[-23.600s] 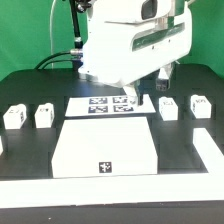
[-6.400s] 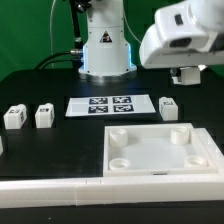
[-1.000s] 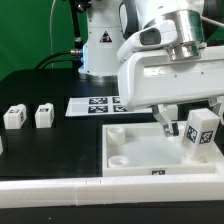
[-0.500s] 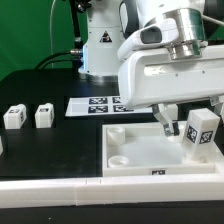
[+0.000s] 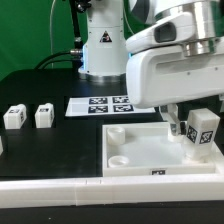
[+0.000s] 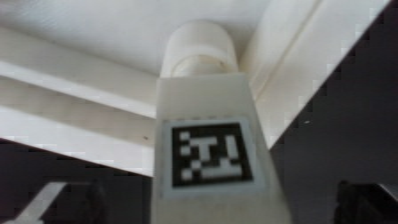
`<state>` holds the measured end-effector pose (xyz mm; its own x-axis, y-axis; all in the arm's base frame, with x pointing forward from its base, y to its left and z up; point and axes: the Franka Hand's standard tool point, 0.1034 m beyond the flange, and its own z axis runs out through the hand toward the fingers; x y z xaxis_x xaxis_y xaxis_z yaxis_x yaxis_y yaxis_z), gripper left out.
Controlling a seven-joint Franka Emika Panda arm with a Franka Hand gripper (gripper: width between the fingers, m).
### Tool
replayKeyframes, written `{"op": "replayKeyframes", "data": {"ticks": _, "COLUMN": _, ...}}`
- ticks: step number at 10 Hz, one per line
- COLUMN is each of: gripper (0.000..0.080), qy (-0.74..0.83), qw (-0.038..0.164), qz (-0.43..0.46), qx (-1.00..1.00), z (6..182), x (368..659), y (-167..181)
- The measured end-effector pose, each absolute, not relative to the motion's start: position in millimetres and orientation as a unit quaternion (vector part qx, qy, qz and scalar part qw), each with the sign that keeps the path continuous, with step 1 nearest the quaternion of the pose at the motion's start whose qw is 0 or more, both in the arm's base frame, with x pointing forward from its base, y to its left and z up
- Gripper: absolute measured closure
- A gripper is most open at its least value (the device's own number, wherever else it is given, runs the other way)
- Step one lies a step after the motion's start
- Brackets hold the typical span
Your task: Assemble one leg
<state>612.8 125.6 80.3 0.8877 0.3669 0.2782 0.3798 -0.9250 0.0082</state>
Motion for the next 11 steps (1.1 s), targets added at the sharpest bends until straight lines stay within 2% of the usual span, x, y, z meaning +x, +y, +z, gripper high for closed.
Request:
{"op": "replayKeyframes", "data": {"ticks": 4, "gripper": 0.015, "qy": -0.191, "qw": 0.03, "qz": 0.045, "qx": -0.98, "z": 81.6, "x": 612, "y": 124}}
{"op": "replayKeyframes", "data": {"ticks": 11, "gripper": 0.0172, "qy": -0.196, "qw": 0.03, "qz": 0.033, "qx": -0.979, "z": 81.1, "x": 620, "y": 121}}
